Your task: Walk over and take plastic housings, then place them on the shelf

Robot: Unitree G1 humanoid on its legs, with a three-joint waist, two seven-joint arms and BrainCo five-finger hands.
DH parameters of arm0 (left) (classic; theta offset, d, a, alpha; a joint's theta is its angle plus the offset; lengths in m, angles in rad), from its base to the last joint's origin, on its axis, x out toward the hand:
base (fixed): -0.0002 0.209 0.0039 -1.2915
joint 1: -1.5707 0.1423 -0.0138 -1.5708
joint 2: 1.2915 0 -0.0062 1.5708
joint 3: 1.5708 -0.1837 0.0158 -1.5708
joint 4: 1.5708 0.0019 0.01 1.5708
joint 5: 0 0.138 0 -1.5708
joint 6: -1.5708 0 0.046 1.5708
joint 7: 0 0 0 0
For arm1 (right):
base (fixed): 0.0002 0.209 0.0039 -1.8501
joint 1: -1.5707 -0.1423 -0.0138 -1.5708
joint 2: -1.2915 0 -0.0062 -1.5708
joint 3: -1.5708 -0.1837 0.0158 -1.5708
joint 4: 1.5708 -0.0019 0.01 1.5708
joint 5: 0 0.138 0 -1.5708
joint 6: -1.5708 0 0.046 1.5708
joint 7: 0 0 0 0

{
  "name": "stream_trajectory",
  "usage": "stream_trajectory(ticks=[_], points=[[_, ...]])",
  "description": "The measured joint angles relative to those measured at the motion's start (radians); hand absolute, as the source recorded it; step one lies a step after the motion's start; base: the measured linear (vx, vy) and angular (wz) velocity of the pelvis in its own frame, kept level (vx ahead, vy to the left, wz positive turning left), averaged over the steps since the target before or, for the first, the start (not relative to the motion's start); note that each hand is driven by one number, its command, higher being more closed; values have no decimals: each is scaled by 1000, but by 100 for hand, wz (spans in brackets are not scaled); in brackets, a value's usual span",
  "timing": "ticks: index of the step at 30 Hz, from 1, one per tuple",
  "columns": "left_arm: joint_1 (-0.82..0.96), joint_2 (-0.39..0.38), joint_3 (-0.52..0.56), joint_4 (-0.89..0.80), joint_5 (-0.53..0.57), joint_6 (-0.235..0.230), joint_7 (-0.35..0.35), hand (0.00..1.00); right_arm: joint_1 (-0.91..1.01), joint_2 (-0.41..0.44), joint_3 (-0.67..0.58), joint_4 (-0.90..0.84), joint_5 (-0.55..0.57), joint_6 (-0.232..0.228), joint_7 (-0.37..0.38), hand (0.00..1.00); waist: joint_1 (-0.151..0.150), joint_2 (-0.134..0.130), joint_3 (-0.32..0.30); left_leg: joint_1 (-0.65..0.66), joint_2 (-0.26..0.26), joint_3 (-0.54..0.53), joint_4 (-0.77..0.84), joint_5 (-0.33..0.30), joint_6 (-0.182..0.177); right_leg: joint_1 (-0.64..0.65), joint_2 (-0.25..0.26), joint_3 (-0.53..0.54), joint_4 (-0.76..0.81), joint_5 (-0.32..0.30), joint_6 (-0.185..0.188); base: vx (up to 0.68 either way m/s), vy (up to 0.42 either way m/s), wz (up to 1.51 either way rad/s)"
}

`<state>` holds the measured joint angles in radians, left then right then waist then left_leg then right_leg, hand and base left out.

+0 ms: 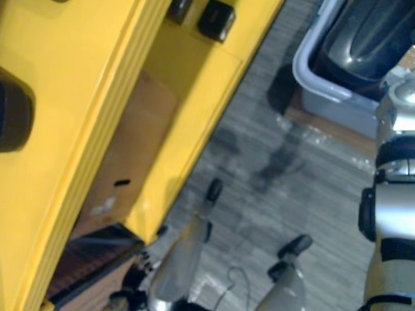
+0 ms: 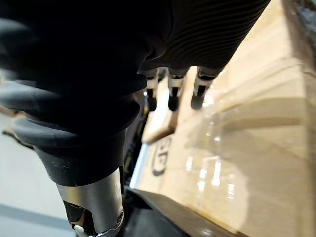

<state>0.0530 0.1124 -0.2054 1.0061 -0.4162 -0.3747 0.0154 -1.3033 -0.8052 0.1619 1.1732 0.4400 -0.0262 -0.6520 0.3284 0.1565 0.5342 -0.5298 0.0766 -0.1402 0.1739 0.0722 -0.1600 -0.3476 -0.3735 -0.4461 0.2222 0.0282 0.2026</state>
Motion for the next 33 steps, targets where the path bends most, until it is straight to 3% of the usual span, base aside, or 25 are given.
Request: stream_trajectory(ticks=[9,14,15,18,22,27,33], points=[[2,-2,-18,3,-59,-18,-46,0,-28,-89,73,44,-4,77,65,0,35,7,-4,-39,-8,-25,11,0,0,-20,-2,-18,-3,2,3,1,1,3],[2,-12,-55,4,-85,-18,-68,0,-42,-142,113,63,-23,102,68,0,69,39,-26,-55,-13,-38,12,0,0,-28,-2,-25,-8,3,5,-8,5,4],[5,-15,-55,3,-86,-19,-69,0,-48,-147,119,64,-24,109,68,100,71,42,-28,-59,-13,-39,12,0,0,-32,-2,-26,-8,3,5,0,0,0],[6,-16,-55,3,-87,-19,-70,0,-68,-167,154,64,-25,142,77,100,72,43,-29,-67,-14,-41,12,0,0,-34,-1,-26,-14,6,7,0,0,0],[6,-16,-58,2,-87,-25,-69,0,-84,-204,171,63,-56,228,110,100,76,44,-29,-66,-16,-44,13,0,0,-28,-1,-30,-22,9,9,0,0,0],[8,-15,-63,-2,-89,-40,-66,0,-89,-223,195,64,-112,278,150,100,77,44,-29,-63,-16,-44,13,0,0,-25,-1,-31,-22,9,8,0,0,0],[28,-6,-84,-96,-71,-111,-19,0,-101,-217,258,77,-276,373,180,100,89,44,-30,-45,-15,-41,10,0,-1,-5,3,-31,-42,17,9,3,-2,-1]])
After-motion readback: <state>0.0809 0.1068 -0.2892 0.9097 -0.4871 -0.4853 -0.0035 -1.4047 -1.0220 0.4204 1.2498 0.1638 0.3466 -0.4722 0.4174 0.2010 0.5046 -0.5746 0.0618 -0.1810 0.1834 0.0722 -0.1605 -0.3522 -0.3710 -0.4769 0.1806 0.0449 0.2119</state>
